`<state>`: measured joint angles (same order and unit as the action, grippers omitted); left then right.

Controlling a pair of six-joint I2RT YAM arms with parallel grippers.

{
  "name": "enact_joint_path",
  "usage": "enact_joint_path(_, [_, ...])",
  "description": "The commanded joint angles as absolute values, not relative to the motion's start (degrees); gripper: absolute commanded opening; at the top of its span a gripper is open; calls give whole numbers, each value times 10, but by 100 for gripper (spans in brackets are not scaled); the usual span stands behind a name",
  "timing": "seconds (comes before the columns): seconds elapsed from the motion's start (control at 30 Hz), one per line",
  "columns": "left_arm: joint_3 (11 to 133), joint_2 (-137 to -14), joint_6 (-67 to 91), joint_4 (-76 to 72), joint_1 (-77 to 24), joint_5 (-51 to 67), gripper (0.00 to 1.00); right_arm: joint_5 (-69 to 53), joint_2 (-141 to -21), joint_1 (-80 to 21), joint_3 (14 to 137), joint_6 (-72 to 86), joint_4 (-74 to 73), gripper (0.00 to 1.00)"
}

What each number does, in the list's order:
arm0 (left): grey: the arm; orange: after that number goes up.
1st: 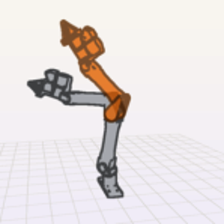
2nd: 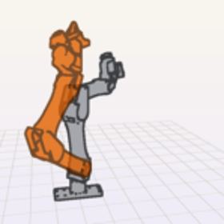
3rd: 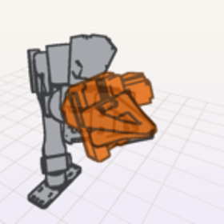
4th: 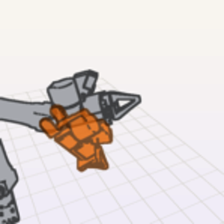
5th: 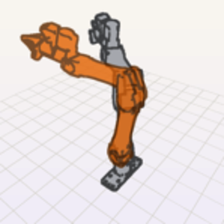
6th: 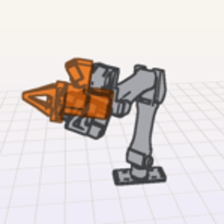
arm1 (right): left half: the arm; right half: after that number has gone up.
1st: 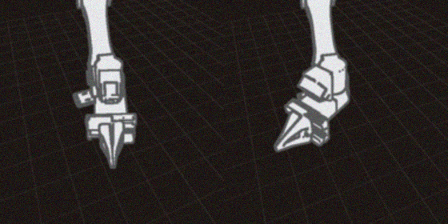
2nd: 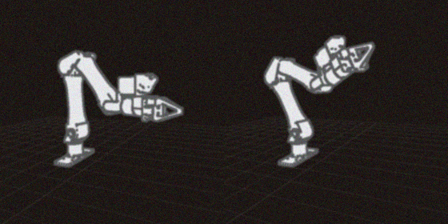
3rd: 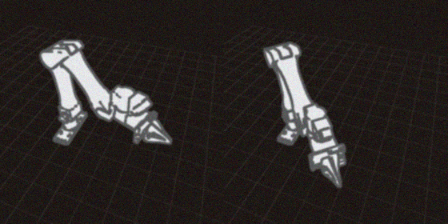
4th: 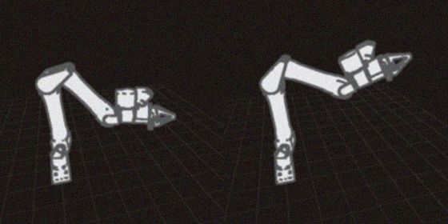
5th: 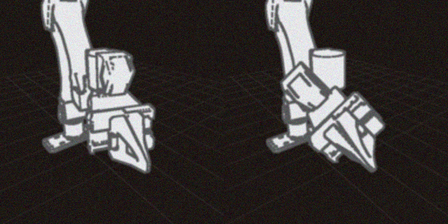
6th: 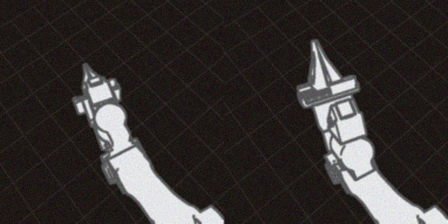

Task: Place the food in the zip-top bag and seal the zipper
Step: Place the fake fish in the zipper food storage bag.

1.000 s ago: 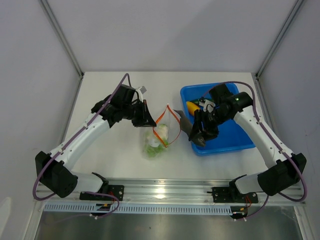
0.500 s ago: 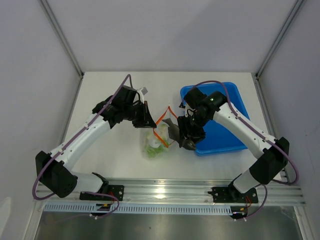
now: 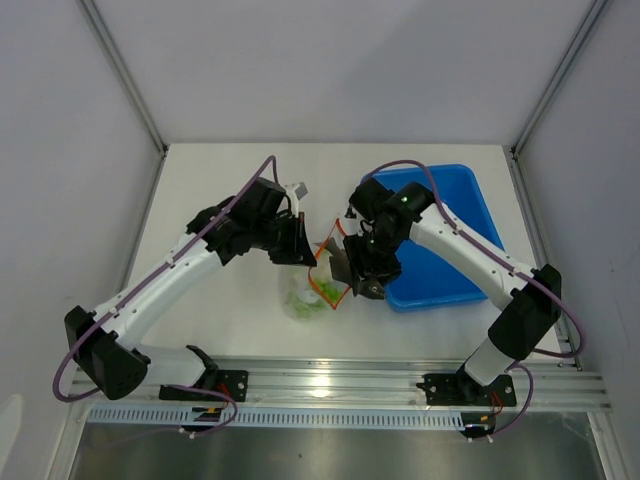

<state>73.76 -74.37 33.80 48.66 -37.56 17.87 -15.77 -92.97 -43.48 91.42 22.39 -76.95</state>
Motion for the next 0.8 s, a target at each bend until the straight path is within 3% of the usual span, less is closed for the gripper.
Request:
enact_joint_path(0.0, [766, -742, 322, 490, -394, 161, 1, -142, -940, -440, 961, 208, -870, 0])
enact_joint_path(0.3, [772, -766, 340, 483, -408, 174, 1, -141, -972, -442, 1002, 188, -860, 0])
enact_joint_path(0.77, [825, -808, 342, 497, -408, 185, 1, -431, -954, -398, 1006, 193, -782, 0])
